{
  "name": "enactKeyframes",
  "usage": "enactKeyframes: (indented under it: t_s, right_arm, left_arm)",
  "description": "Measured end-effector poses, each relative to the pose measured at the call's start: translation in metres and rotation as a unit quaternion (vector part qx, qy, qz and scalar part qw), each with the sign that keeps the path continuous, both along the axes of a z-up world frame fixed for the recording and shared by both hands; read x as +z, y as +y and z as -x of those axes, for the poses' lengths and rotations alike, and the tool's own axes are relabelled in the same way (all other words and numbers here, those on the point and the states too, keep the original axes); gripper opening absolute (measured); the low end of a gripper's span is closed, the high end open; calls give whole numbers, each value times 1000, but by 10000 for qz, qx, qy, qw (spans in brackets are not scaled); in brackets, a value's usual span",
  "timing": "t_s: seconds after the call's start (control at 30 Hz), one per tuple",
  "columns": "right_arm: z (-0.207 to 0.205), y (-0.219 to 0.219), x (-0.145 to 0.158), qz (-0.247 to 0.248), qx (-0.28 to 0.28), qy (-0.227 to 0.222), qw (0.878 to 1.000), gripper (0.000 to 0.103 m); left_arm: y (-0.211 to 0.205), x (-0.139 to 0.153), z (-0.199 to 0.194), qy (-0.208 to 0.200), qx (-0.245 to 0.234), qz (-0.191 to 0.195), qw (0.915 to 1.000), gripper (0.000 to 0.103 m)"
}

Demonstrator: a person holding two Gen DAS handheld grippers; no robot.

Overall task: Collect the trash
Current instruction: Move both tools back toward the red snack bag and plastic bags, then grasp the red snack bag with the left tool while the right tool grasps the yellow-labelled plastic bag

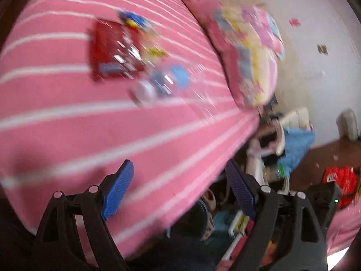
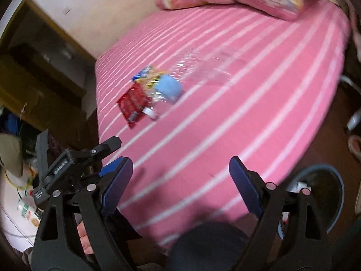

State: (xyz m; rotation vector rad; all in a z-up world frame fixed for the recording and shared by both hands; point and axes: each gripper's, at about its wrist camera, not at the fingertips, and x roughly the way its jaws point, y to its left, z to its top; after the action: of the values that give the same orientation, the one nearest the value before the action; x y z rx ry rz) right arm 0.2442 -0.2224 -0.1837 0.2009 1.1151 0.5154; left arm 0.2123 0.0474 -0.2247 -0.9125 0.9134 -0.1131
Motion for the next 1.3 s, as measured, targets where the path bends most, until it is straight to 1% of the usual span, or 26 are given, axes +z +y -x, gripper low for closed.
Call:
enactKeyframes:
  t_s: [0.13,0.2,0.27,0.37,0.47,0.53,0.6,0.7,0.73,0.77,0.8,0.83,0.87,0.9,0.93,0.97,1.0,1.03,1.1,1.13,1.2,1.3]
  right_arm:
    - [-27,53,5,153,389,-215,9989,86]
    - [-41,76,6,205,542,-290,9979,86]
    - [-58,102,3,271,690,-339,9967,86]
    - [-86,138,-4,379,852,-355,9950,86]
    - [-115,168,-11,525,1019,-404,9926,86]
    - [-135,190,-18,768,1156,-440,9893,86]
    - [-152,207,-24,922,1261,-468,9866,86]
    - [-179,232,-40,1311,1370,-492,9806,86]
    - [-189,241,-51,1459,1425,-400,9782,86]
    - [-195,245,-59,1547,1456,-321,9767,86]
    - [-203,251,-71,1666,1469,-219,9748,86]
    - [-207,253,-77,1698,1509,-146,9737,86]
    - [-211,255,-84,1739,1555,-79,9724,86]
    - [-215,258,-95,1815,1601,5,9703,86]
    - [-216,259,-101,1819,1621,75,9698,84]
    - [-217,260,-106,1796,1642,165,9698,76]
    - [-219,259,-114,1774,1646,288,9698,72]
    - [-220,258,-115,1713,1627,322,9712,67]
    - [-220,255,-115,1671,1588,294,9726,53]
    - [-219,252,-114,1645,1568,285,9734,48]
    - [-218,245,-108,1419,1562,374,9768,47]
    - [-211,237,-98,1299,1546,273,9790,45]
  left_arm:
    - [52,-6,-10,-9,366,-58,9993,81]
    - [75,-11,-22,-6,482,-121,9988,81]
    - [90,-14,-34,14,593,-249,9979,81]
    - [108,-23,-56,23,647,-281,9975,81]
    - [117,-33,-78,51,597,-373,9975,81]
    - [118,-41,-96,120,527,-607,9967,81]
    - [119,-49,-112,168,475,-725,9961,81]
    - [117,-54,-129,182,391,-936,9947,80]
    - [114,-53,-135,158,315,-1067,9937,77]
    - [111,-53,-138,159,240,-1164,9928,71]
    - [110,-54,-142,177,181,-1211,9923,59]
    - [108,-55,-145,203,107,-1240,9920,51]
    - [109,-56,-145,196,68,-1178,9928,45]
    - [110,-58,-145,192,30,-1048,9943,35]
    - [111,-60,-146,199,34,-987,9949,30]
    - [112,-60,-144,207,56,-961,9951,26]
    - [115,-60,-142,232,96,-936,9953,7]
    - [117,-59,-140,244,122,-889,9957,5]
    - [124,-58,-132,206,274,-724,9968,4]
    - [126,-56,-129,169,333,-710,9968,4]
    - [128,-50,-121,55,424,-671,9968,4]
    - [130,-44,-107,-73,538,-486,9973,4]
